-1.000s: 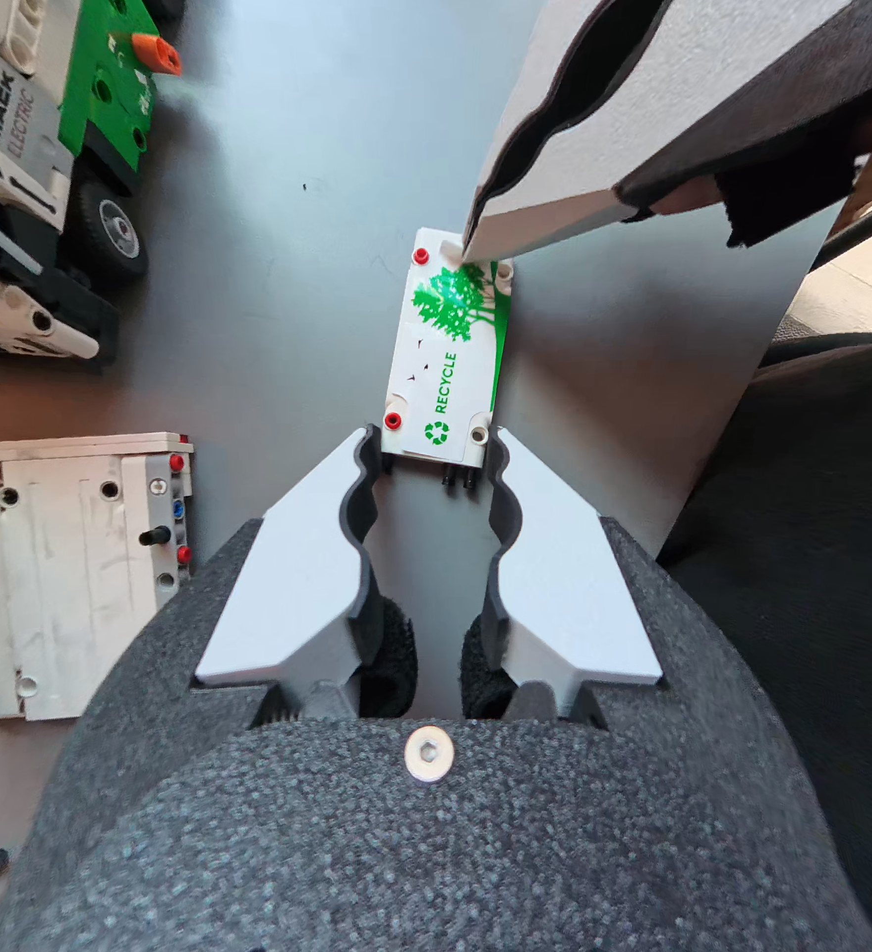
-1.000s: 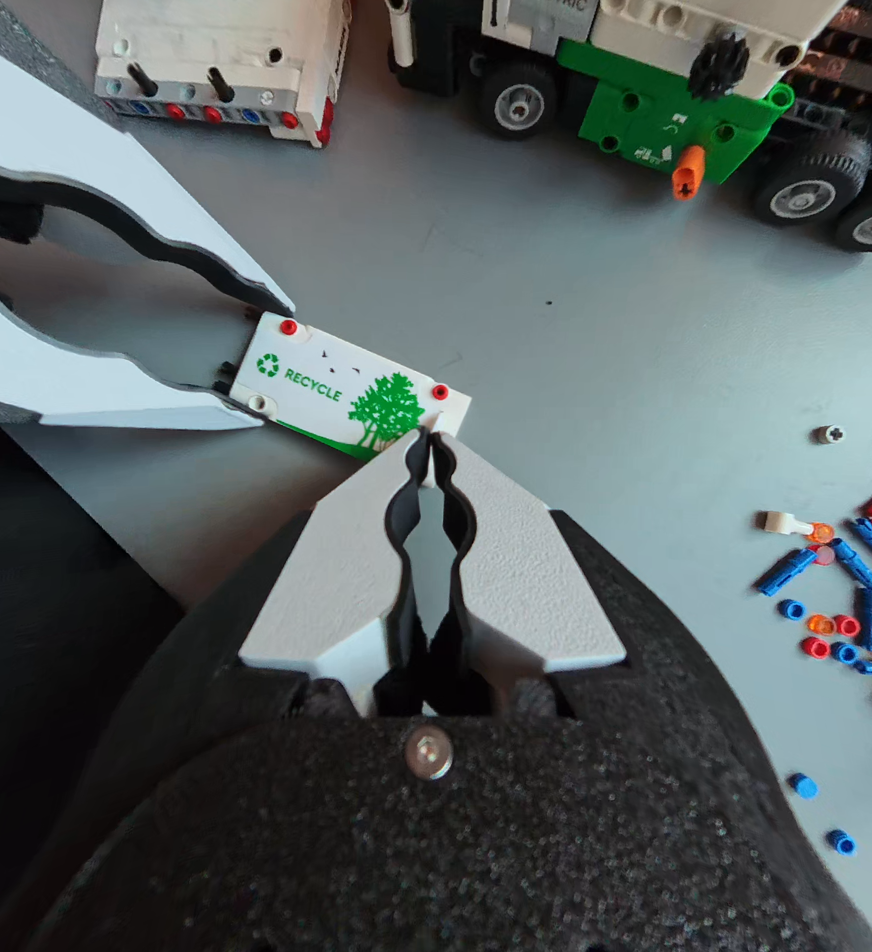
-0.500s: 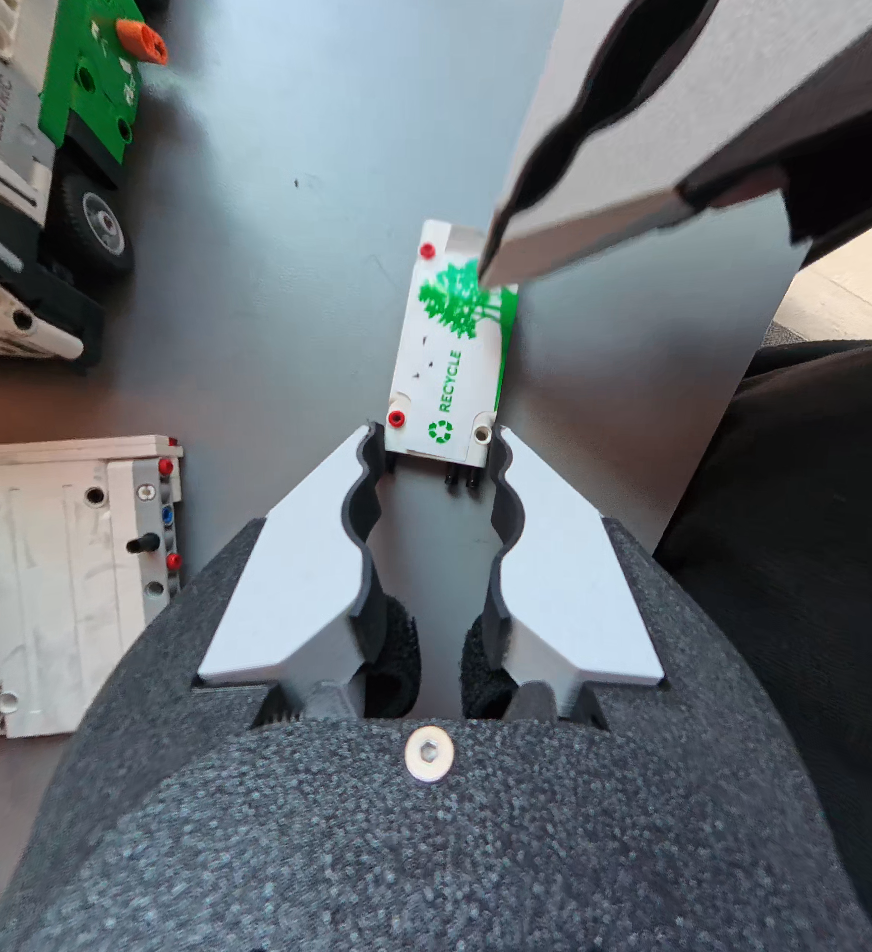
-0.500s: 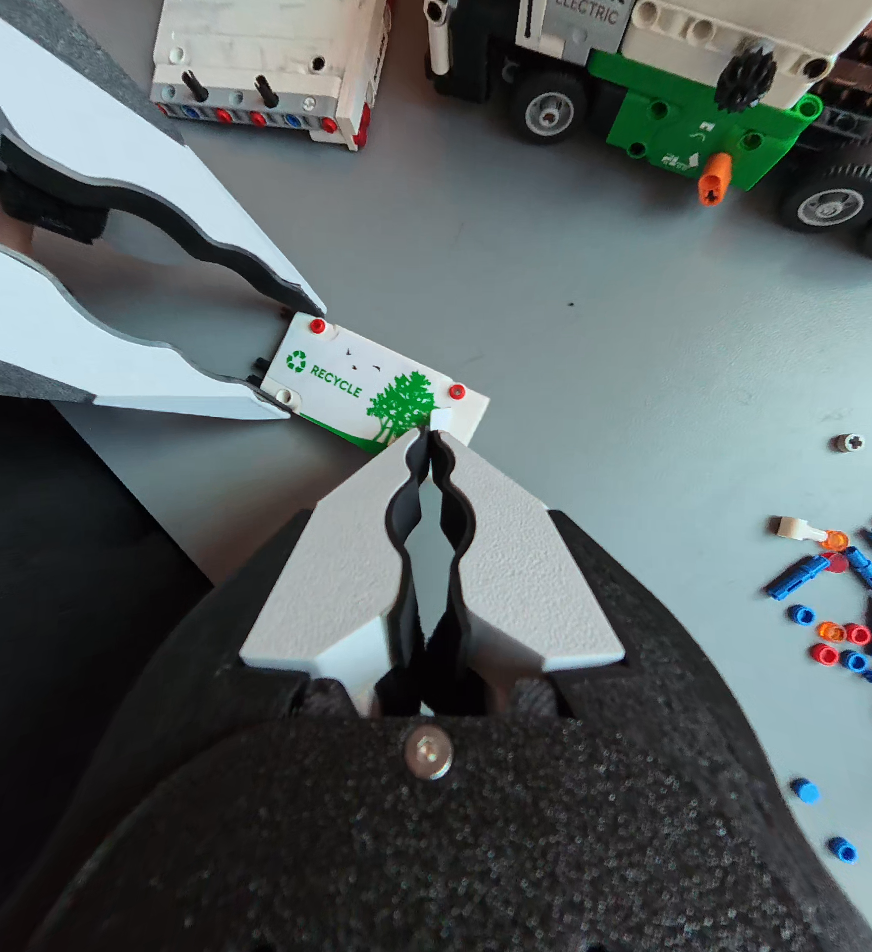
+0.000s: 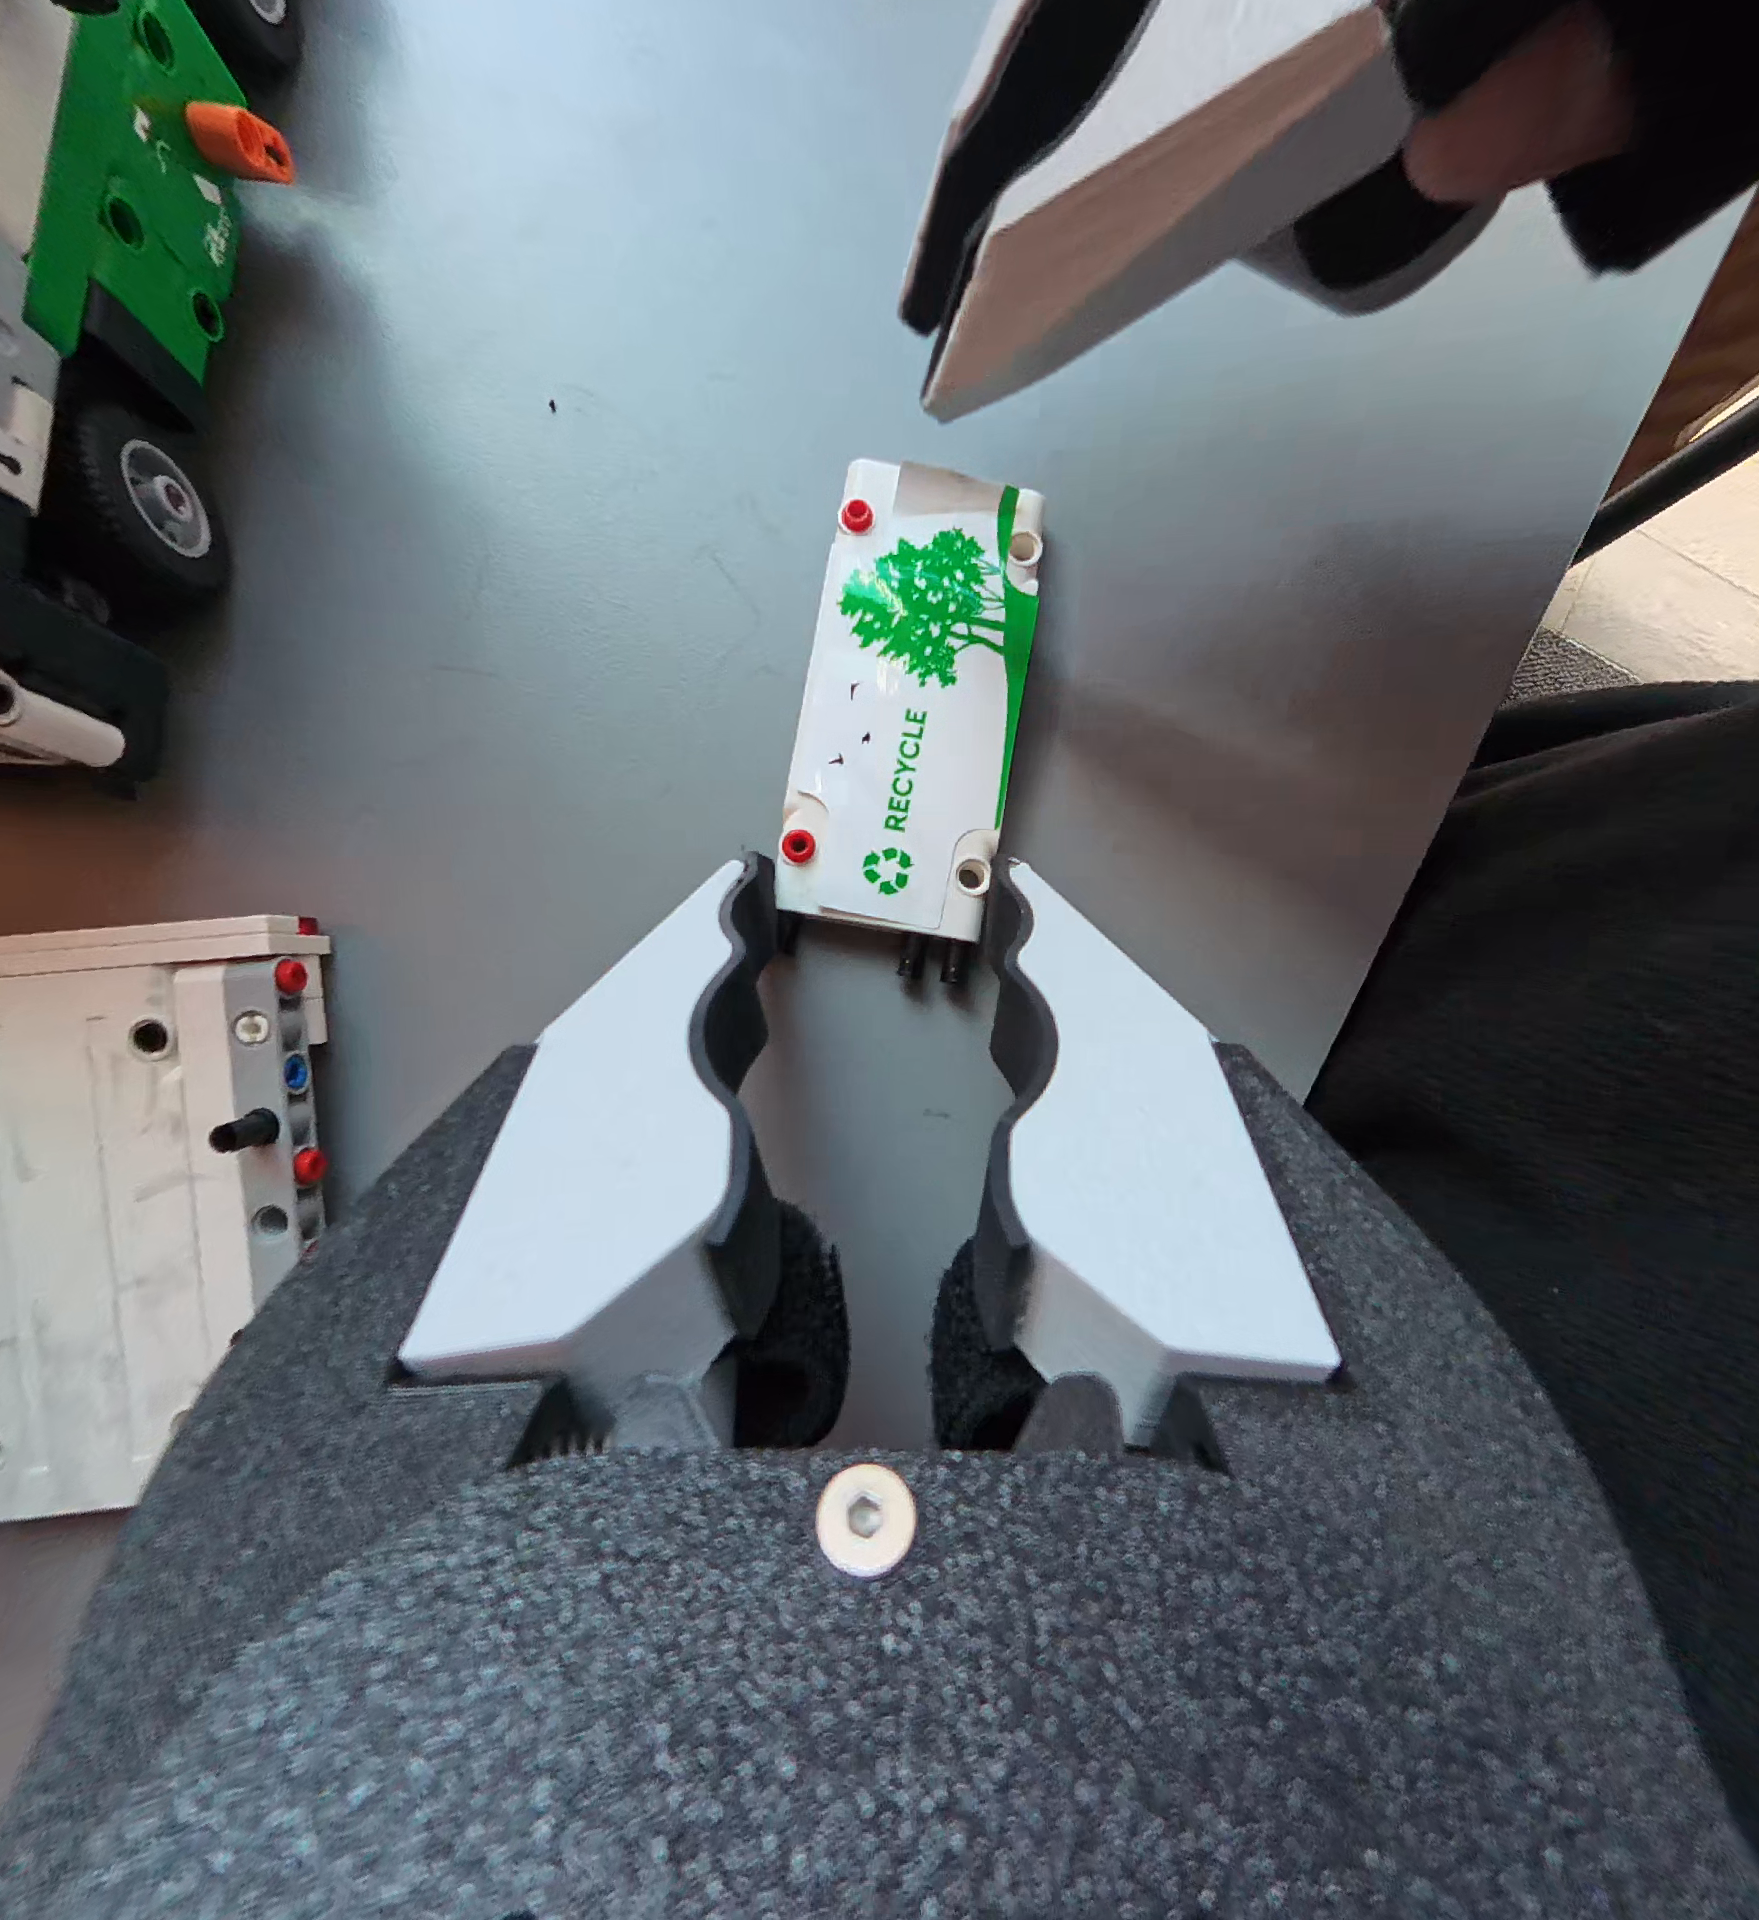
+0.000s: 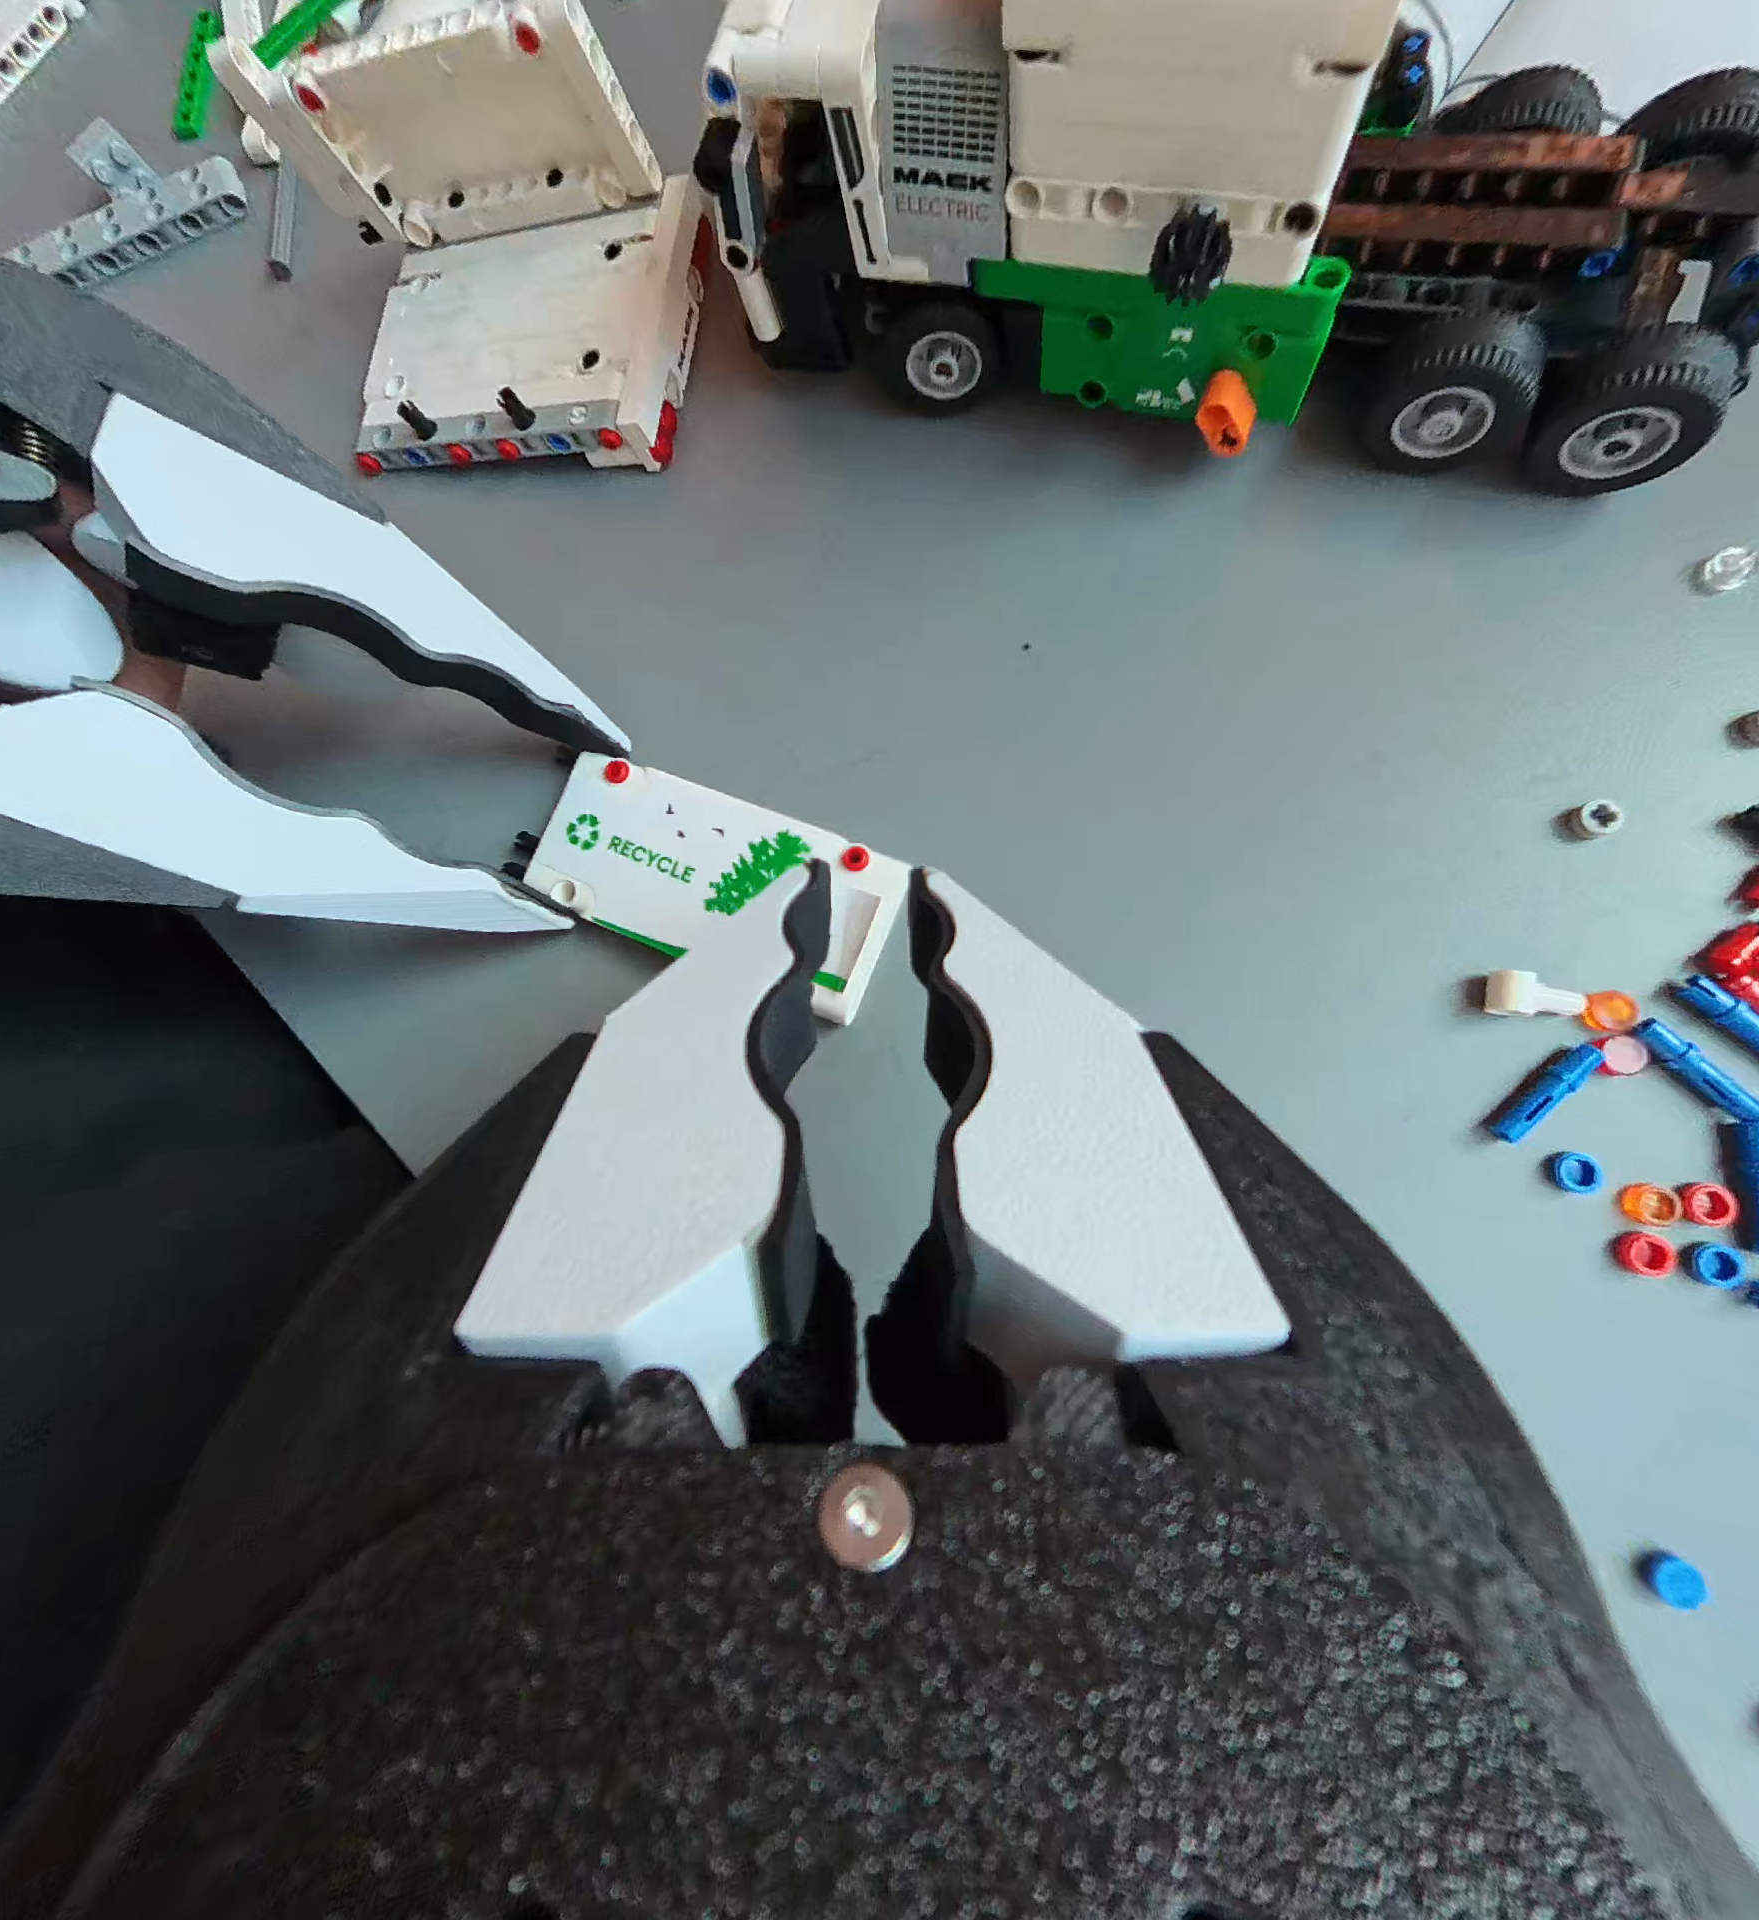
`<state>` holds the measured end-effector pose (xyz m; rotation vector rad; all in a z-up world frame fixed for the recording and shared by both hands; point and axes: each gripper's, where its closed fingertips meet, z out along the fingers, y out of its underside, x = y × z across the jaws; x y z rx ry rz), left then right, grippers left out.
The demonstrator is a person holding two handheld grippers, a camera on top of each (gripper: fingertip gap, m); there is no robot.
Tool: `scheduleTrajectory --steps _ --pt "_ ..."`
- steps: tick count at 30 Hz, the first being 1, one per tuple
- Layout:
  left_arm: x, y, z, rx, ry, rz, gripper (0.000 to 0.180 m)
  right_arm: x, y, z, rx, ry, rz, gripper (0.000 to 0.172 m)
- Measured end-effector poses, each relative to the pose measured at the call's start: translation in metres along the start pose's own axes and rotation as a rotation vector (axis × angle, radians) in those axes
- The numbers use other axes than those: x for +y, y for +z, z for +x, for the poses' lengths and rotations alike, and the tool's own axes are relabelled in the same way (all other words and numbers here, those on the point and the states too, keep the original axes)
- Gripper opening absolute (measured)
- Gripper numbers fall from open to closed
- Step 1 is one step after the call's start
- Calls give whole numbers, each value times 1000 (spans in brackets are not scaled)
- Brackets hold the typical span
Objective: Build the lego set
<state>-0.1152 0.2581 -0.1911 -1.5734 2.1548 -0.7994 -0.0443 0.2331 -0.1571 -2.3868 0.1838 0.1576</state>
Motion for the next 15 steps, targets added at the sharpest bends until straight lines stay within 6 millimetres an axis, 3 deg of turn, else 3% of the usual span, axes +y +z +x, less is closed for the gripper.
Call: scheduleTrajectory --steps 9,15 --pt "0 0 0 -1 9 -5 40 18 20 -2 -6 -9 -71 10" --pt "0 0 0 0 -2 2 40 18 19 0 13 -32 -85 0"
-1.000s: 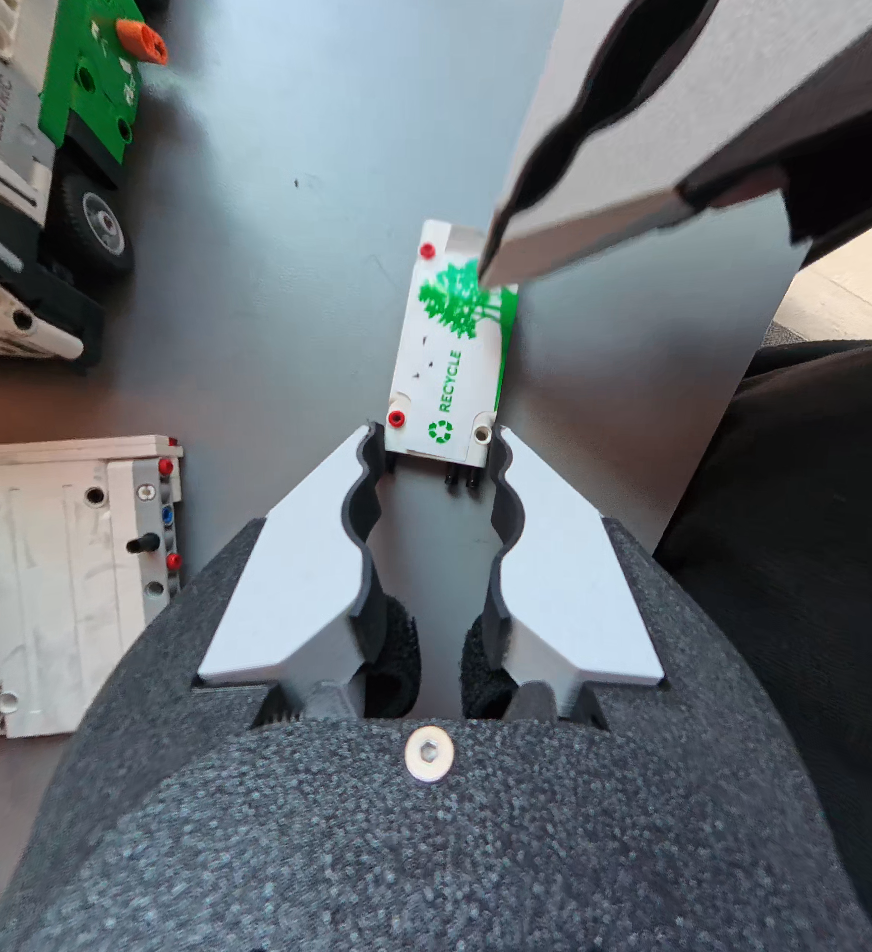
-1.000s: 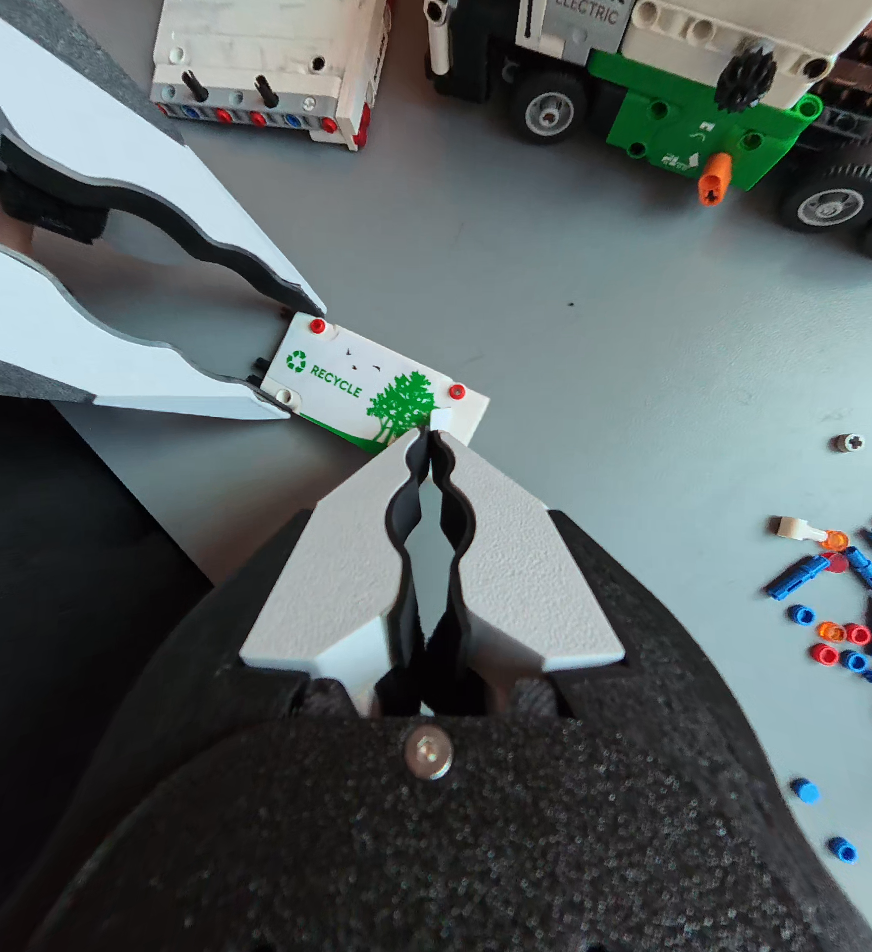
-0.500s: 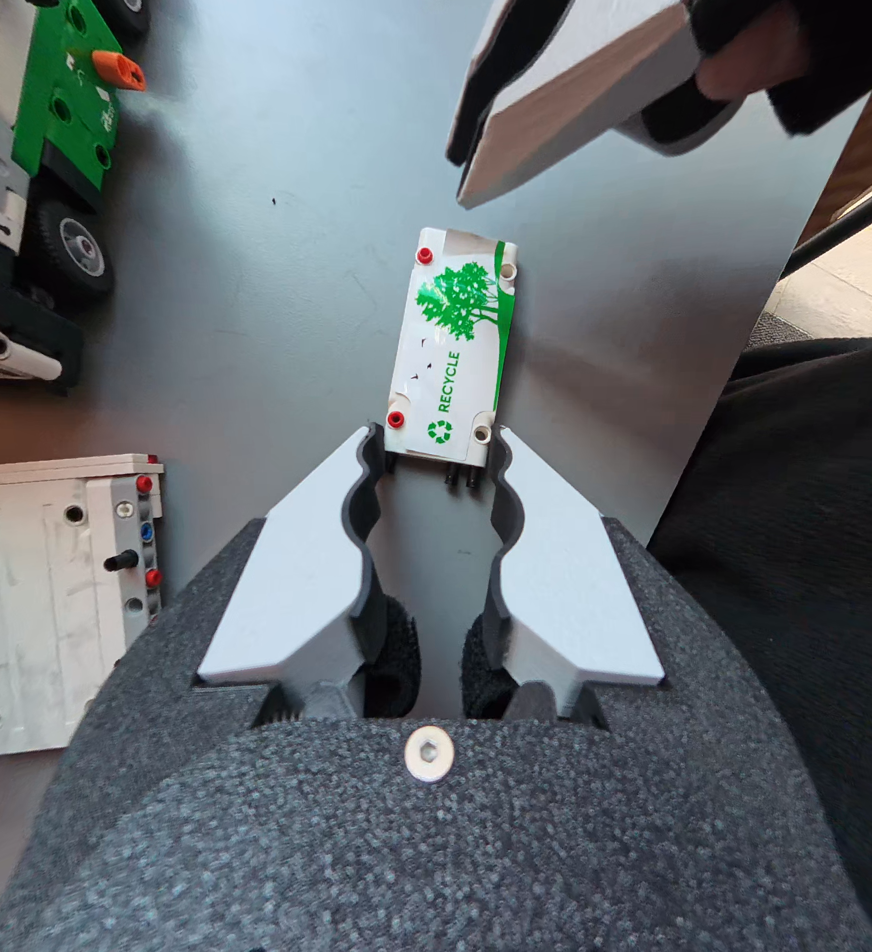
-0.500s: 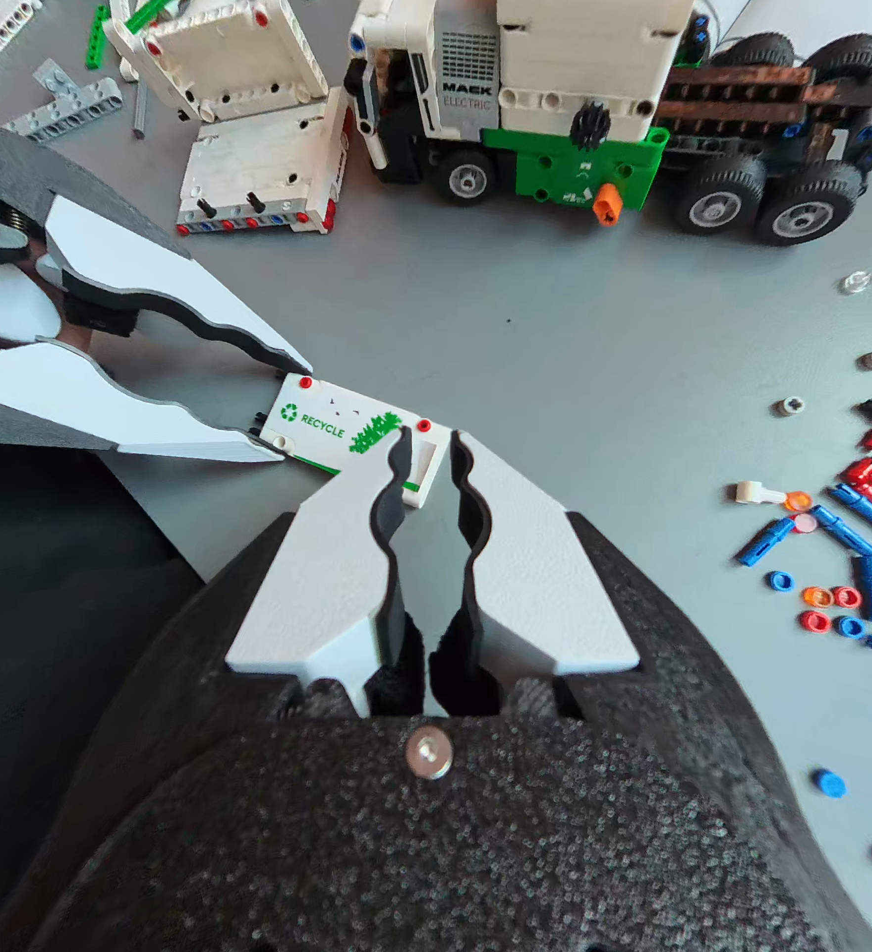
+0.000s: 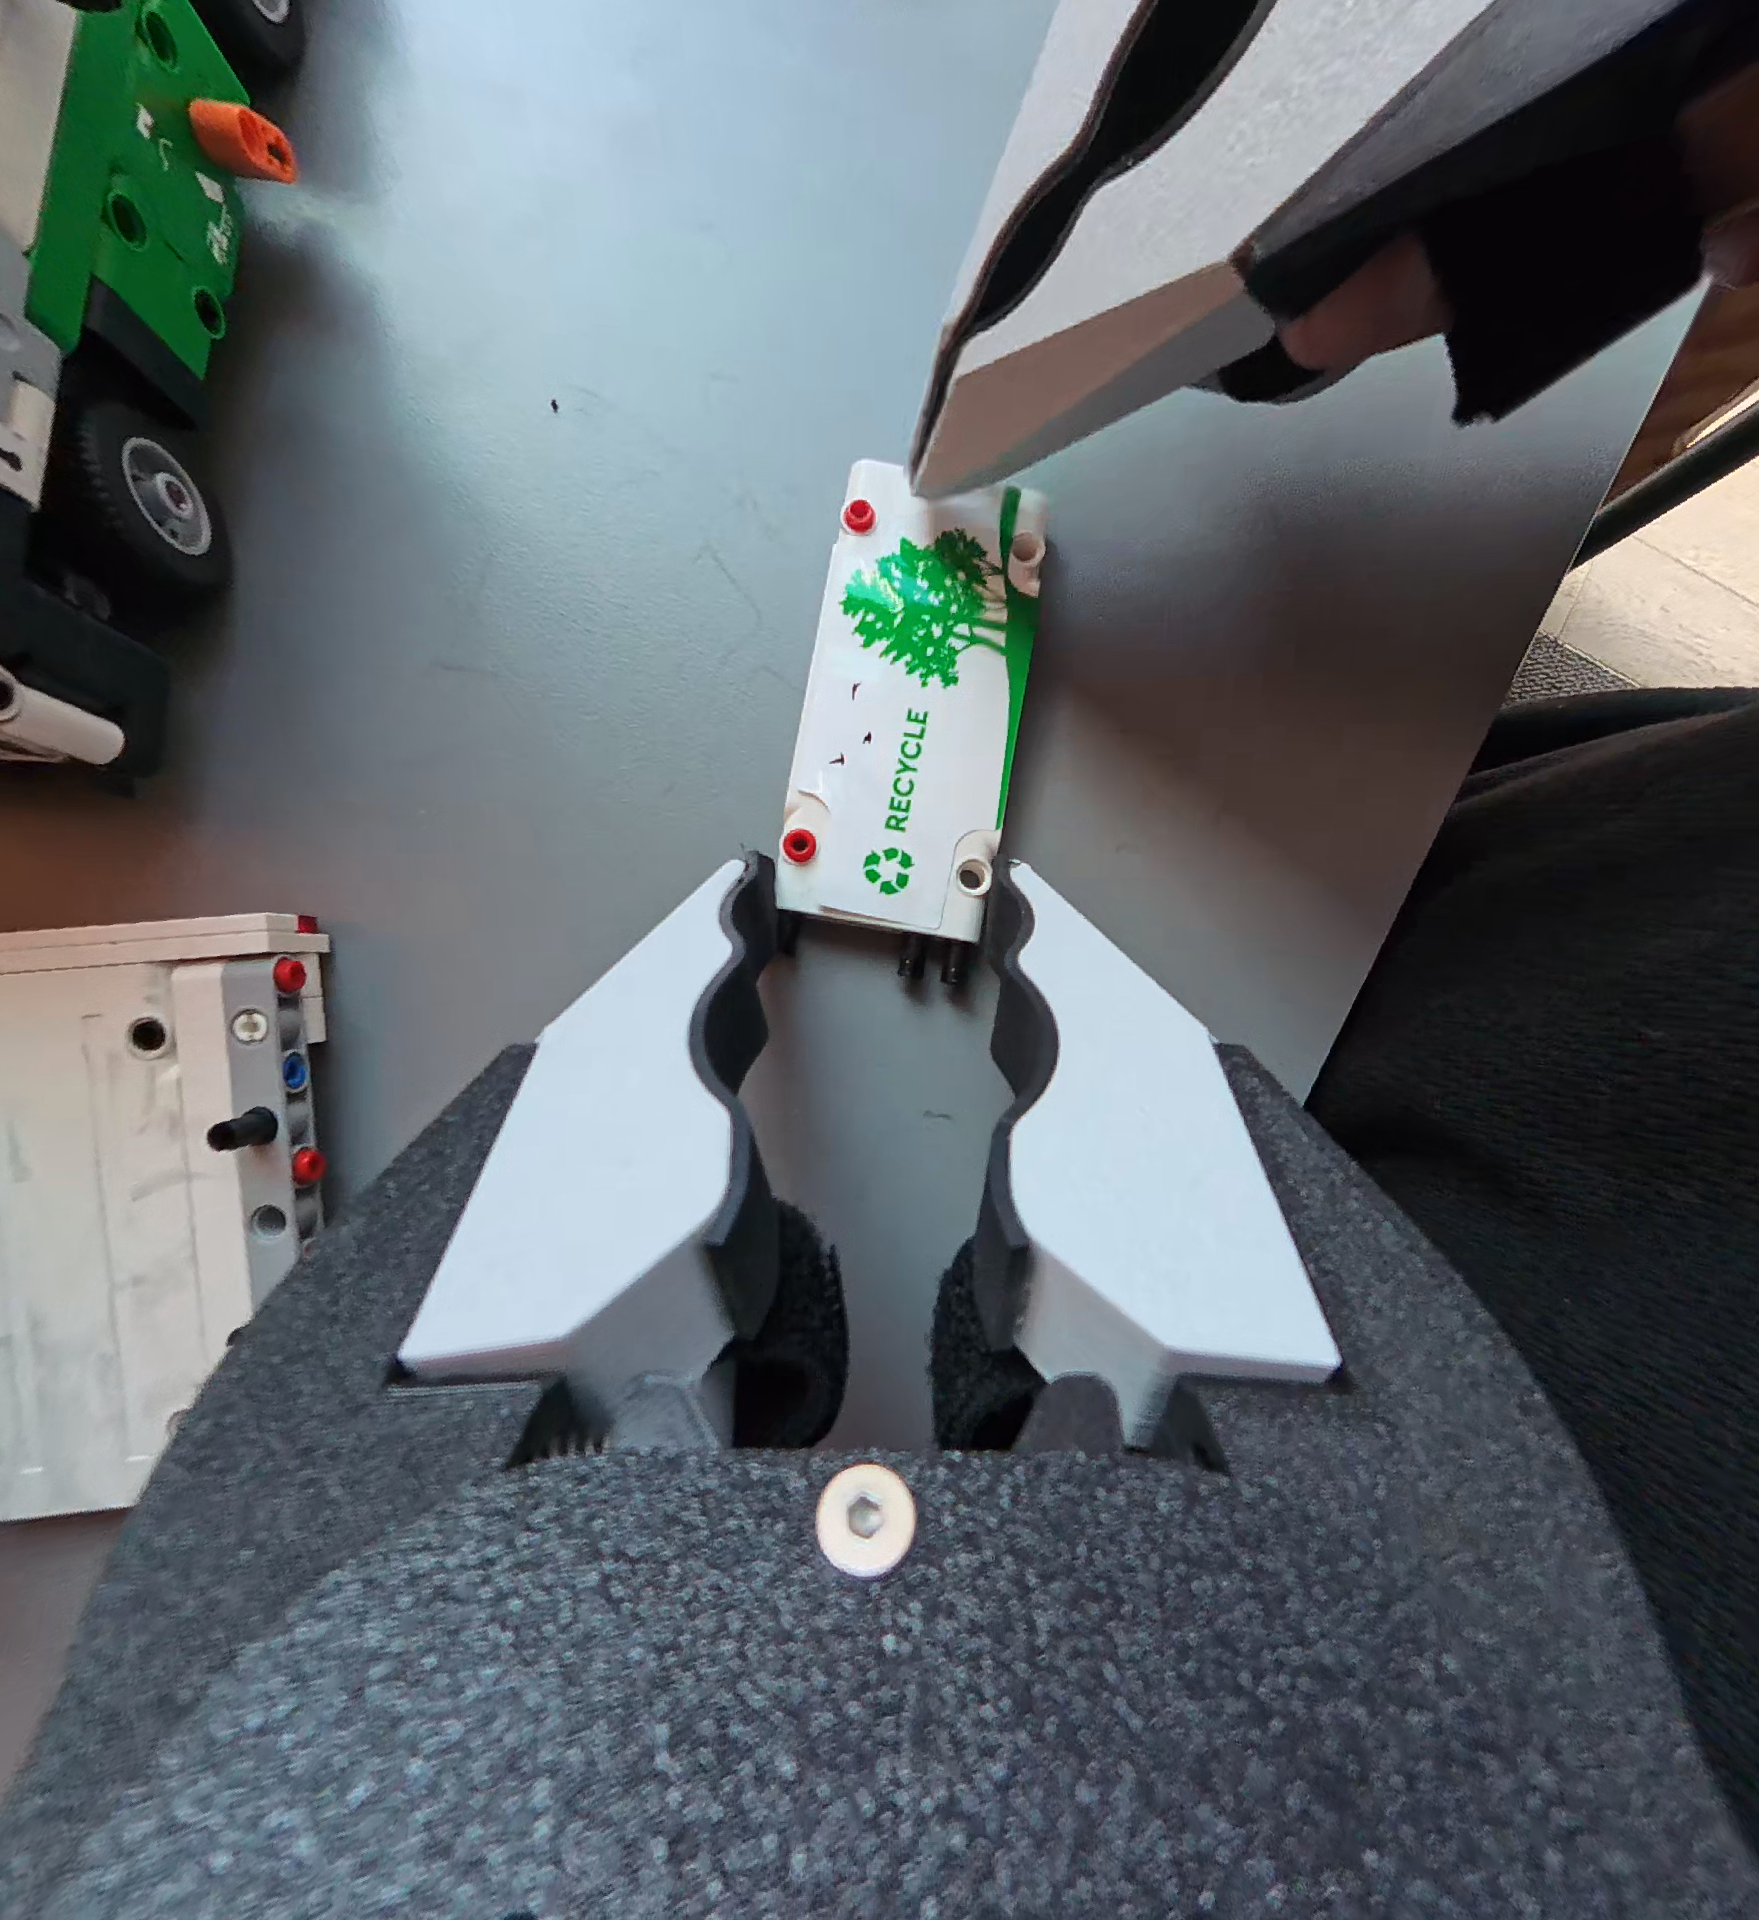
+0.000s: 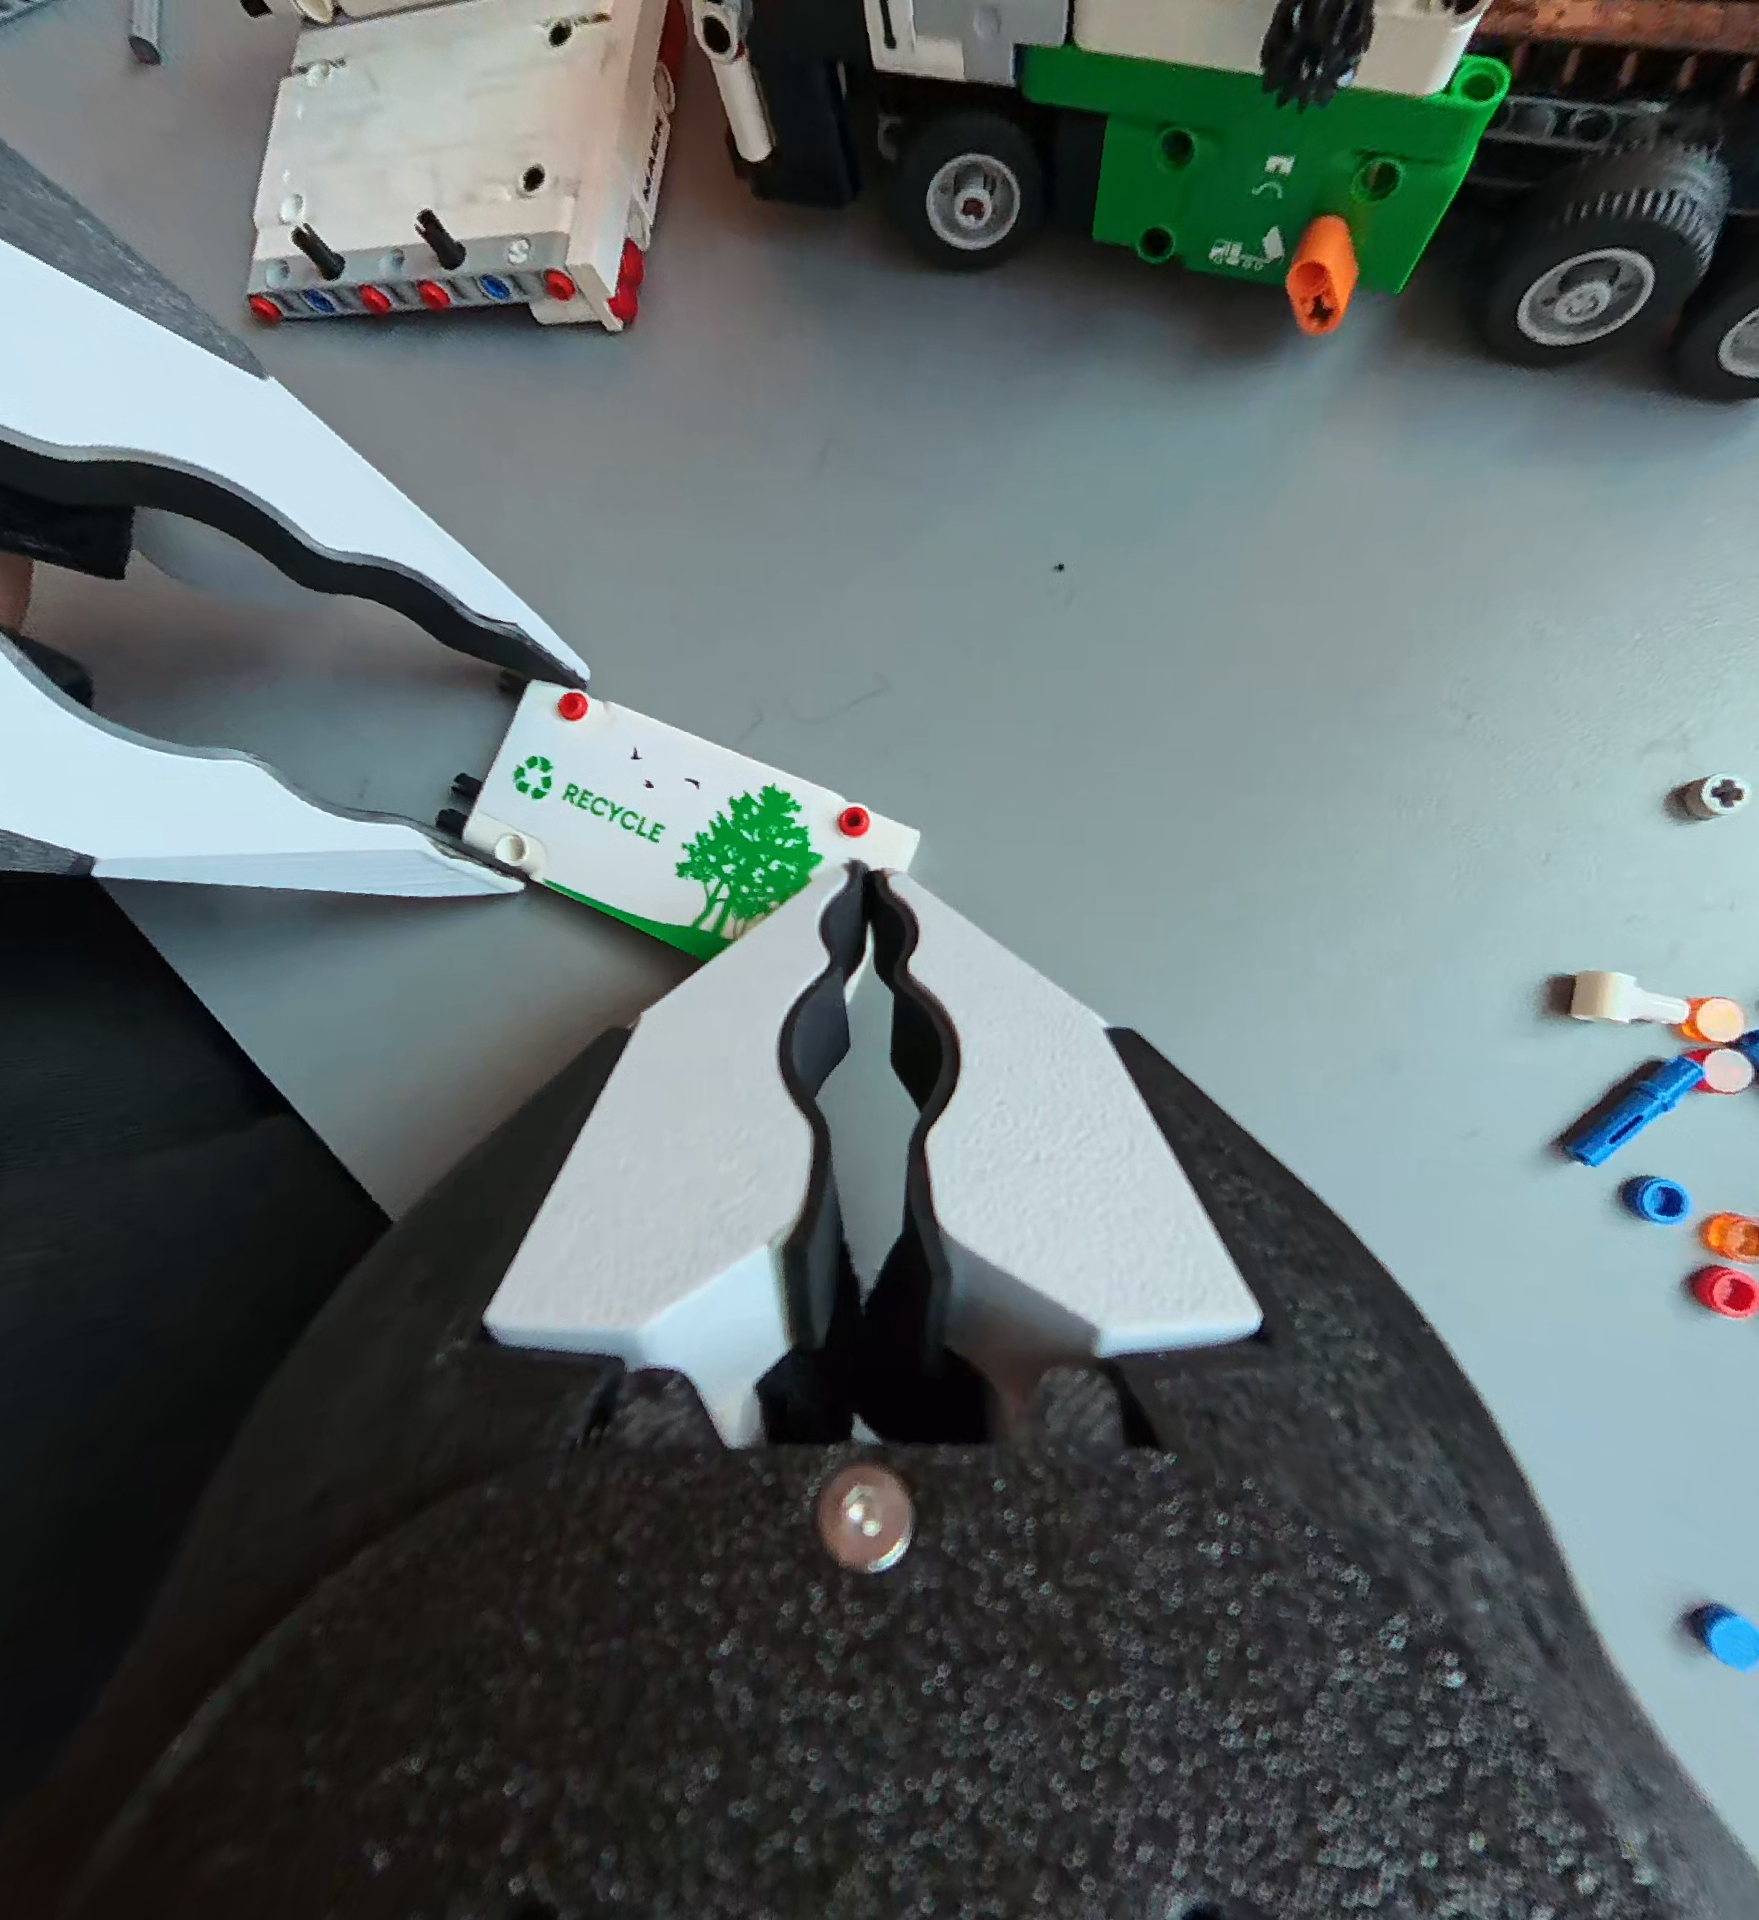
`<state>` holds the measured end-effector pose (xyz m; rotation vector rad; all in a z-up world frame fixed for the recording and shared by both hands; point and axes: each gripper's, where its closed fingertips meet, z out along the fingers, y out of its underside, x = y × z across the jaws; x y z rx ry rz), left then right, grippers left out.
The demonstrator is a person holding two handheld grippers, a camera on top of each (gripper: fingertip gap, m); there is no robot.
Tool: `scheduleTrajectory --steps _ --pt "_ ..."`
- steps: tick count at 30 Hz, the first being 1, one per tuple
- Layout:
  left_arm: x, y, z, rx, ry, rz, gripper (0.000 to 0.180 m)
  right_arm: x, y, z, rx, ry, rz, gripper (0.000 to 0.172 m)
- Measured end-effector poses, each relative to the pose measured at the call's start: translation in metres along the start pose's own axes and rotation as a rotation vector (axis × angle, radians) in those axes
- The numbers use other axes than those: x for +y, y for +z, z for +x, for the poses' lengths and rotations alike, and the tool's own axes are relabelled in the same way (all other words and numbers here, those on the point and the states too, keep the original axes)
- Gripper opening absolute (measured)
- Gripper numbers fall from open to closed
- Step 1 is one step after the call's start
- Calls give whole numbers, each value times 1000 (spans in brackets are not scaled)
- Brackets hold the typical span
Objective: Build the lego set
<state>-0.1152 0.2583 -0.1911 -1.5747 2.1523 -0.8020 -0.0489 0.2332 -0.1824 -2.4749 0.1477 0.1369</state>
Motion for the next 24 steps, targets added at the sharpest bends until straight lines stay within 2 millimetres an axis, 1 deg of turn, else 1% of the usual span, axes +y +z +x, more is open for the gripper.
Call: scheduleTrajectory --steps 4,5,6,8,9,10,11,13,15,17,20,22,24 --pt "0 0 0 0 -1 -1 40 -10 -6 -20 -88 13 52 0" --pt "0 0 0 0 -1 0 40 -11 -8 -21 -83 10 54 0" --pt "0 0 0 0 -2 1 40 -10 -9 -15 -54 3 59 0" --pt "0 0 0 -3 0 6 40 -6 -8 3 20 -5 56 0" --pt "0 0 0 -5 3 9 40 -3 -7 10 40 6 51 8" --pt "-1 0 0 -7 12 13 40 1 -6 12 26 25 42 20" --pt "-1 0 0 -17 24 18 40 5 -5 10 -11 57 27 25" --pt "0 -2 2 -39 71 32 40 6 -4 -2 -137 133 53 34" --pt "-1 -4 5 -88 195 61 39 2 -5 -19 -315 230 100 46" --pt "-1 -7 6 -131 278 82 39 -3 -7 -27 -445 290 154 50" --pt "0 -10 5 -135 312 115 40 -8 -18 -34 -589 313 215 50" --pt "-4 -14 6 -119 311 174 39 -6 -27 -41 -714 348 216 35" --pt "-8 -19 7 -100 288 216 40 -6 -31 -44 -778 379 214 31"
